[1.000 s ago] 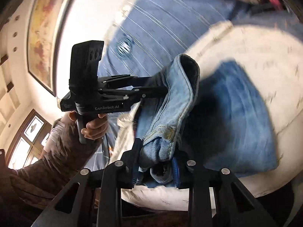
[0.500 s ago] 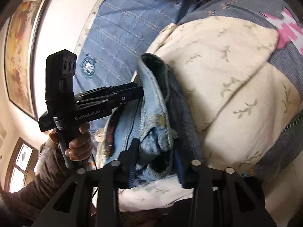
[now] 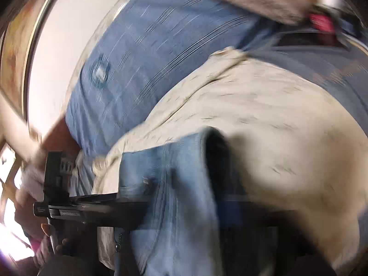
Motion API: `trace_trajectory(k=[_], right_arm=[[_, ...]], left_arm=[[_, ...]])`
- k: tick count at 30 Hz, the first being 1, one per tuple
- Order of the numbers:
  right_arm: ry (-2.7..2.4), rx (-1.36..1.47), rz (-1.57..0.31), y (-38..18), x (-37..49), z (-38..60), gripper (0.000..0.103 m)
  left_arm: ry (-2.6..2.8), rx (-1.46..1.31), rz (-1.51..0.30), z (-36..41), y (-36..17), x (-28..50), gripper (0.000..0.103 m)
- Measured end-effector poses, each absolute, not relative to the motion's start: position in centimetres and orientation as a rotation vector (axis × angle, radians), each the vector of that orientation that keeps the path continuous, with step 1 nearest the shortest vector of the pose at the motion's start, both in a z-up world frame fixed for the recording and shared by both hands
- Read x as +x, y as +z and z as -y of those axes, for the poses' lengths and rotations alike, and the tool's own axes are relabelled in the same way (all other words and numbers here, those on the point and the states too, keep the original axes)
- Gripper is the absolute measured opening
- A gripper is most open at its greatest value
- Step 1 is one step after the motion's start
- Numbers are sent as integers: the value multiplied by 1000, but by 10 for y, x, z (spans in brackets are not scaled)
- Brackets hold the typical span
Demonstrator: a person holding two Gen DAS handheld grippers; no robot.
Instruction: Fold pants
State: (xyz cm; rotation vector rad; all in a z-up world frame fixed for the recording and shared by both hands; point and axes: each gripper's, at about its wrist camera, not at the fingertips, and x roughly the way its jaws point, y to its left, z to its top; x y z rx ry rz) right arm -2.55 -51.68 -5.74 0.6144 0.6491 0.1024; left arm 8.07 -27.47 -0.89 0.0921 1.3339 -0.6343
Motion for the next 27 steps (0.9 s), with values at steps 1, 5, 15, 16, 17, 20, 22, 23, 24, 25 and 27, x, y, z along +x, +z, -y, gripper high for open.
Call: trace_trajectory(k=[1, 5, 15, 16, 17, 20, 22, 23, 24, 25, 27], right_arm=[[101, 570, -622, -48, -24, 511, 4], [-39, 511, -717, -65, -14, 524, 5], [25, 570, -633, -41, -74, 530, 57], [26, 561, -640, -41, -79, 527, 61], [24, 551, -651, -43, -81, 522, 61], [5, 464, -739, -72, -83, 504, 53], [-28, 409, -853, -98, -75, 498, 37], [-30, 421, -833, -100, -78, 498, 37], [-27, 437, -830, -96, -80, 500, 37], [-29, 443, -822, -89, -80, 502, 37], [-25, 448, -742, -67, -82, 508, 41]], left_arm=[[-640, 55, -1325, 275, -5, 81, 70], [-549, 67, -1320, 287, -20, 90, 74], [-555, -113, -1339, 238, -13, 85, 96], [-569, -126, -1344, 233, -14, 77, 96], [-590, -135, -1355, 231, -17, 68, 96], [-621, -97, -1387, 241, -42, 44, 97], [-611, -71, -1334, 245, -50, 38, 100], [-612, -63, -1328, 246, -49, 38, 100], [-607, -56, -1327, 246, -44, 39, 97], [-617, -55, -1321, 245, -35, 40, 91], [-634, -72, -1272, 247, -16, 43, 90]])
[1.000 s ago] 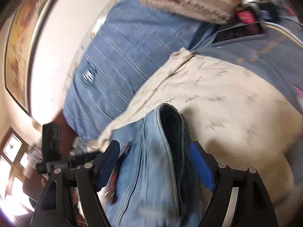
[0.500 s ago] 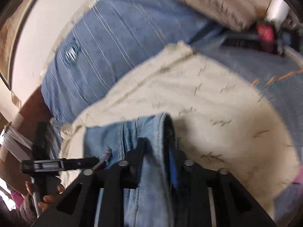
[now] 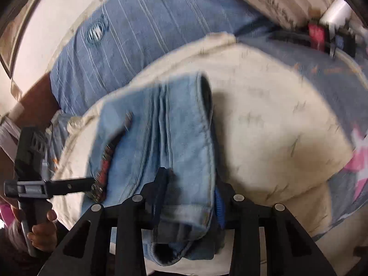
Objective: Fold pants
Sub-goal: 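Lower the folded jeans onto the sheet and open both grippers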
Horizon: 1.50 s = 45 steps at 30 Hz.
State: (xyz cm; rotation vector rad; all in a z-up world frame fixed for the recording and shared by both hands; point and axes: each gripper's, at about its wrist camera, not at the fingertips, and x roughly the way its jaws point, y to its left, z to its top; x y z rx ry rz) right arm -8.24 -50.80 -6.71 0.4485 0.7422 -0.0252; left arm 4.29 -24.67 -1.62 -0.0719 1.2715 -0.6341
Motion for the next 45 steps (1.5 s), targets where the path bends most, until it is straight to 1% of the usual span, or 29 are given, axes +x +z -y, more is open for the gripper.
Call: trace_trajectory(k=[3, 4, 6, 9, 10, 11, 12, 17, 18, 19, 21, 23, 27, 28, 31, 33, 38, 40, 42, 44, 45], right_arm=[[-24, 472, -687, -48, -74, 518, 41], [-18, 471, -677, -45, -68, 518, 41], [-2, 446, -674, -47, -58, 514, 41], [-17, 407, -742, -66, -37, 509, 39], [-35, 392, -778, -76, -31, 509, 36], [-50, 375, -797, -84, -27, 508, 37], [-46, 373, -786, -84, -29, 508, 38], [-26, 427, -755, -67, -41, 517, 40], [-31, 448, -747, -65, -45, 521, 45], [-38, 480, -737, -64, -50, 526, 53], [-48, 524, -727, -64, -55, 536, 55], [-49, 562, -734, -66, -59, 543, 55], [-24, 605, -752, -71, -61, 545, 64], [-10, 617, -750, -72, -61, 544, 65], [17, 659, -738, -74, -61, 546, 73], [20, 678, -738, -78, -59, 547, 75], [109, 738, -836, -104, -46, 531, 75], [161, 679, -818, -98, -47, 518, 76], [146, 611, -838, -96, -45, 513, 75], [87, 540, -888, -102, -40, 510, 72], [76, 533, -882, -100, -40, 508, 67]], left_arm=[[-592, -60, -1193, 251, 1, 53, 91], [-571, -51, -1193, 254, 0, 56, 91], [-555, -58, -1232, 258, -11, 60, 91], [-512, -22, -1286, 268, -34, 66, 92], [-504, -24, -1288, 269, -40, 66, 94], [-499, -39, -1286, 268, -42, 66, 96], [-492, -44, -1285, 266, -42, 67, 98], [-492, -36, -1282, 271, -42, 73, 98], [-491, -35, -1284, 271, -42, 74, 98], [-490, -35, -1282, 272, -42, 74, 98], [-489, -29, -1278, 268, -38, 71, 98], [-488, -21, -1274, 266, -35, 71, 98], [-505, -34, -1273, 254, -27, 67, 98], [-512, -52, -1270, 249, -24, 67, 98], [-522, -154, -1277, 229, -20, 71, 98], [-528, -224, -1318, 220, -26, 76, 98], [-552, -289, -1463, 227, -60, 76, 98], [-571, -249, -1433, 237, -60, 69, 103], [-627, -217, -1438, 252, -60, 63, 103], [-625, -198, -1424, 258, -59, 58, 103], [-635, -184, -1420, 264, -58, 56, 102]])
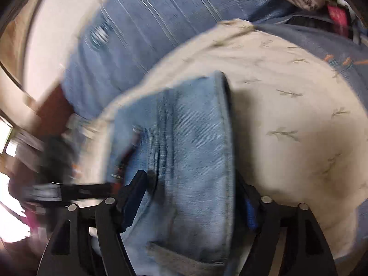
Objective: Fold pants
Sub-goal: 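Lower the folded jeans onto the sheet and open both grippers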
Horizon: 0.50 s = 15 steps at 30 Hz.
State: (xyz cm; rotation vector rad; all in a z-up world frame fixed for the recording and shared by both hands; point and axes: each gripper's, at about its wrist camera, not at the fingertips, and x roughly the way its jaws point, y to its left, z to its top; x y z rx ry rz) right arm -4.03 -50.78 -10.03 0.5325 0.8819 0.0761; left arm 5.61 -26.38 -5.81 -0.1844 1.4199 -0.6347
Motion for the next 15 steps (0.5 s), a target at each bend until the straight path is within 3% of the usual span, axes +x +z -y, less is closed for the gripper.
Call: trace_trajectory(k=[3, 6, 15], right_arm=[[58, 418, -870, -81, -44, 485, 43], [31, 327, -871, -65, -45, 466, 36], [200, 326, -844, -30, 12, 396, 35]], left_arm=[[-667, -160, -1393, 269, -47, 50, 72], [-675, -93, -1338, 269, -34, 43, 55], [-547, -179, -1220, 193, -1, 79, 50]])
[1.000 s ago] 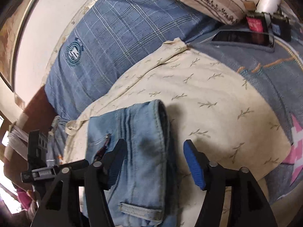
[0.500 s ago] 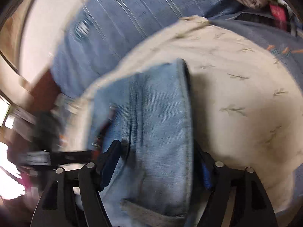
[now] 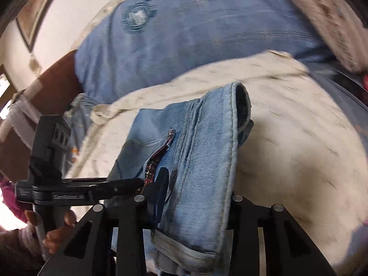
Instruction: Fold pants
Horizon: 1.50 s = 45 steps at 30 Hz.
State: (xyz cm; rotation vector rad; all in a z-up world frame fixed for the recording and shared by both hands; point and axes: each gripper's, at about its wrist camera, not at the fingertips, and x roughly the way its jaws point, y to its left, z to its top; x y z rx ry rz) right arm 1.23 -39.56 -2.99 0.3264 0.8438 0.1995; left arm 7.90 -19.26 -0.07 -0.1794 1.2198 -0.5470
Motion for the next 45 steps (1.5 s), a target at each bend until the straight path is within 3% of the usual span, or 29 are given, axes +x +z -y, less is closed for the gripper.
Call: trace_trajectory(k=[6, 10, 11, 12, 13, 14, 20, 22, 25, 32, 45], right_arm=[[321, 231, -807, -22, 86, 317, 35], [247, -12, -885, -71, 132, 266, 38], [200, -82, -930, -90, 141, 259, 43], [180, -104, -943, -103, 145, 257, 48], [173, -74, -915, -106, 144, 261, 51], [174, -3, -906, -105, 143, 271, 53], [153, 120, -887, -73, 121, 293, 57], [129, 115, -877, -59, 111, 293, 79], [60, 103, -875, -42, 93, 290, 101], [-121, -50, -927, -28, 51, 277, 103], [-161, -175, -815, -17, 9, 260, 103]], left_arm=[[-366, -237, -1083, 110, 30, 124, 50], [-171, -141, -1102, 89, 0, 153, 66], [-122, -117, -1126, 86, -14, 159, 67], [-98, -98, -1146, 86, -29, 164, 77], [-93, -117, -1130, 85, -38, 165, 97], [-60, -134, -1094, 79, -41, 162, 103], [-76, -180, -1078, 64, -36, 153, 103], [-51, -167, -1054, 56, -27, 142, 103], [1, -109, -998, 52, -16, 120, 103], [139, 70, -880, 45, 1, 71, 103], [104, 141, -880, 47, 1, 23, 103]])
